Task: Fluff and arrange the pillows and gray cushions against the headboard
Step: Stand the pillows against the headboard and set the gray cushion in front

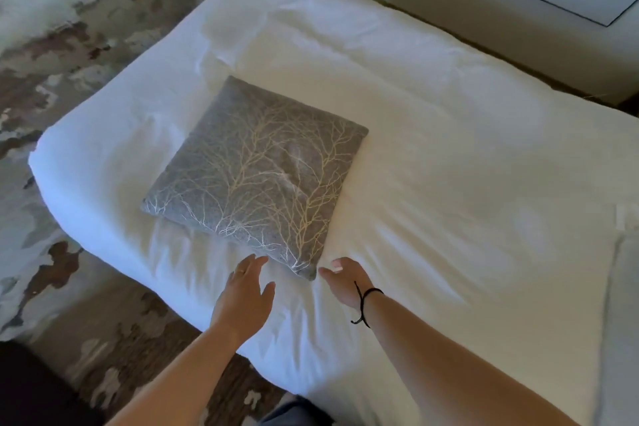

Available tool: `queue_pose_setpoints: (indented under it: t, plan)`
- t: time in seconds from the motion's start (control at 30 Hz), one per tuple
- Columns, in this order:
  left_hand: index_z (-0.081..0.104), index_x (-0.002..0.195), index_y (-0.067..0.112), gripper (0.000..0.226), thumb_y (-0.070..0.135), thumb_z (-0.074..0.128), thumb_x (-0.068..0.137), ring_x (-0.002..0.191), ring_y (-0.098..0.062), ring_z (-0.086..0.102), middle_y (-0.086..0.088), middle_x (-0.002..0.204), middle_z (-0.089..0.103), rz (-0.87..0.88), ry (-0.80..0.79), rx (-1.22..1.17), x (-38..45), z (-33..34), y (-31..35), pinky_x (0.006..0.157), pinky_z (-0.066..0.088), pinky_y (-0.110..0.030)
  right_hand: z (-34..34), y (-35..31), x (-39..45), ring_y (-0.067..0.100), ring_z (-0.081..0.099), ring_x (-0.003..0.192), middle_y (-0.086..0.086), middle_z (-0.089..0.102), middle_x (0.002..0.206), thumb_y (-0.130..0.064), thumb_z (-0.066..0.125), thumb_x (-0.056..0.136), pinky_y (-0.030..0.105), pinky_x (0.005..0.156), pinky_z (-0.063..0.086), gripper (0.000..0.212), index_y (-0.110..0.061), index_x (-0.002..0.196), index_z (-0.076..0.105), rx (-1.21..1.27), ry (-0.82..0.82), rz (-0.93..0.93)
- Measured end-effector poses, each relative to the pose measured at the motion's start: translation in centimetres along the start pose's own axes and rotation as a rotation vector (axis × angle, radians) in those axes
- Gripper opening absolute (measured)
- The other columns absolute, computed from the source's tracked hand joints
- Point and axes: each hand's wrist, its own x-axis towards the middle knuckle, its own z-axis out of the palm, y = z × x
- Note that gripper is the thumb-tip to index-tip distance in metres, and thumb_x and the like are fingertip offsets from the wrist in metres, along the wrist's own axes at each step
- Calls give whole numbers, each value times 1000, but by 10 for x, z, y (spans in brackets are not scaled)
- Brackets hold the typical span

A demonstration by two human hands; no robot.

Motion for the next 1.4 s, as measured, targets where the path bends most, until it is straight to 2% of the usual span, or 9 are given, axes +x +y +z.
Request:
queue_pose_setpoints:
  t: [0.1,0.2,0.3,0.43,0.53,0.7,0.97,1.13,1.4]
  plan:
    - [30,149,33,49,27,40,102,146,-18,24,7,163,17,56,6,23,19,-11,-6,109,40,-40,13,-20,29,23,55,117,7,47,144,-49,57,91,31,94,45,70,-13,147,34,48,27,73]
    - [28,149,34,48,24,38,103,149,-18,18,7,164,12,83,-3,41,29,-17,-15,113,35,-40,28,-39,52,17,64,81,4,66,97,-42,63,91,25,73,49,63,-3,138,45,281,39,168]
    - [28,149,35,49,25,39,102,148,-18,19,8,164,10,88,-10,32,36,-23,-22,113,36,-41,42,-55,75,22,60,84,2,61,82,-36,67,90,39,87,50,46,1,117,58,586,27,322]
    - [27,150,33,54,29,46,100,146,-19,24,6,164,10,93,-14,33,43,-28,-27,111,38,-44,45,-62,89,19,46,60,2,51,72,-33,64,93,25,44,40,24,-13,102,54,610,88,353]
    - [22,151,35,63,34,54,97,149,-21,18,6,165,2,111,-19,77,47,-30,-26,115,33,-45,35,-61,86,24,56,78,8,58,92,-33,59,96,28,62,52,22,-13,106,59,471,71,256]
    - [10,154,37,91,40,70,86,152,-24,2,2,166,-7,196,68,205,58,-40,-6,123,12,-46,0,-68,43,29,67,71,10,72,74,-21,65,92,33,62,54,27,5,85,71,620,287,103]
    - [-13,150,49,128,62,76,59,151,-32,8,-5,166,3,497,3,243,48,-15,126,120,18,-56,-127,-19,-87,25,73,80,12,74,94,-26,60,96,47,74,60,23,-10,90,76,672,418,-152]
    - [-25,147,47,132,71,70,59,152,-27,4,-3,166,-5,624,-83,82,-25,54,227,119,21,-54,-203,44,-189,18,71,69,0,75,74,-21,54,100,32,60,55,33,-24,76,76,616,547,-317]
    - [-14,151,47,136,77,75,52,138,-27,43,1,162,24,821,-52,-168,-151,144,376,90,54,-50,-303,171,-326,28,64,73,14,68,81,-25,56,98,45,67,52,36,6,79,61,346,822,-524]
